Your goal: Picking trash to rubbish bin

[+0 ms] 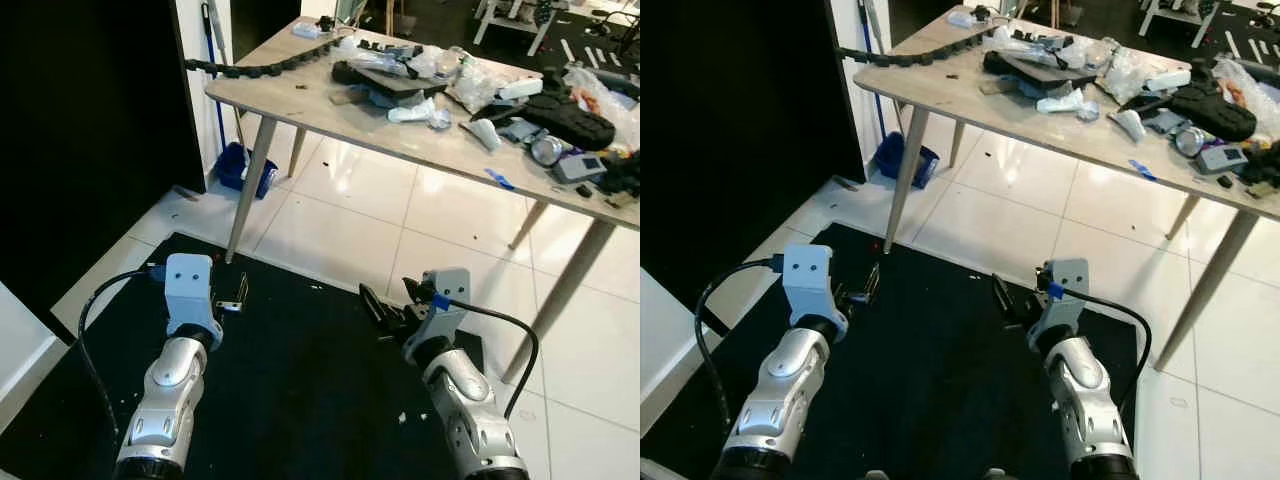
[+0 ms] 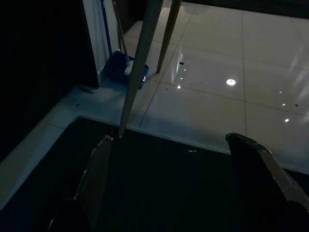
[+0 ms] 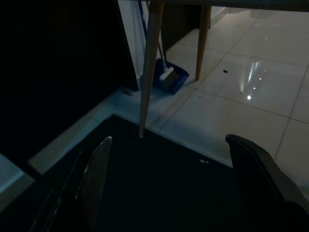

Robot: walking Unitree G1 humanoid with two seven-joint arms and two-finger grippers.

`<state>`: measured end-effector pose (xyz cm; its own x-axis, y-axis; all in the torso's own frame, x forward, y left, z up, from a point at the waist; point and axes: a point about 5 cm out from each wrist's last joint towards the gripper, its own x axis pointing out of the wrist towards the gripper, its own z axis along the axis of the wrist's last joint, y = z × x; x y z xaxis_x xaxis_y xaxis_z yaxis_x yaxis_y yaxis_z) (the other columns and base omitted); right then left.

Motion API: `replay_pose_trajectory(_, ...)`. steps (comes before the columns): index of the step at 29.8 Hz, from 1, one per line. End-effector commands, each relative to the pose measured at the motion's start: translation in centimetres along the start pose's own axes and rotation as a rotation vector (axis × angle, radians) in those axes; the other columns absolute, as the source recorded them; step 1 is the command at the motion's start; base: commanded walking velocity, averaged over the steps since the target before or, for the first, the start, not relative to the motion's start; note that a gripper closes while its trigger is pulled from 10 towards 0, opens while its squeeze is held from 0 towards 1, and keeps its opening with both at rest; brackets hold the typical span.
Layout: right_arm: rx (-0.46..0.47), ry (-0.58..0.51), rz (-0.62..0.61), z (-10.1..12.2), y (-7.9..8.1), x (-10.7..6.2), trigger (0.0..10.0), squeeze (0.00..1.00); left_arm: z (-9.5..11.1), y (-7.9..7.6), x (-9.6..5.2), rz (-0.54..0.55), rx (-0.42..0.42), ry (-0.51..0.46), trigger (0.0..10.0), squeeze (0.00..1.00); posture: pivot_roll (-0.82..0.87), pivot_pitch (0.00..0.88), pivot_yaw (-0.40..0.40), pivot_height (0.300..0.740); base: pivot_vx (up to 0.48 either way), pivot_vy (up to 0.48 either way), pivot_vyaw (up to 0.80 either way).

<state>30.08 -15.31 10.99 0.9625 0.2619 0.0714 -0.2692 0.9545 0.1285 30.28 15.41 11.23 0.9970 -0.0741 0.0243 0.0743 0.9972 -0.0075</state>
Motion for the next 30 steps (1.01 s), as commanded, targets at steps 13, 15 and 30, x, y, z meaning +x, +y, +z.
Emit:
replay_pose_trajectory(13,0.002,-0.001,-0.04,0.4,-1.3,0.0,10.0,0.0,-0.4,-0.3,0.1,-0.005,-0.001,0.016,10.0,0.0,0.0,0.14,-0.056,0.74,0.31,0.0,-0.4)
replay_pose_trajectory(15,0.0,-0.003,-0.041,0.5,-1.4,0.0,10.0,0.0,-0.4,-0.3,0.1,-0.005,-0.001,0.015,10.0,0.0,0.0,0.14,-0.056,0.74,0.309,0.0,-0.8)
replay_pose_trajectory(30,-0.044,-0.082,-0.016,3.0,-1.2,1.1,10.0,0.0,0.2,0.1,0.4,0.001,0.004,-0.003,10.0,0.0,0.0,0.138,-0.055,0.74,0.31,0.0,-0.11)
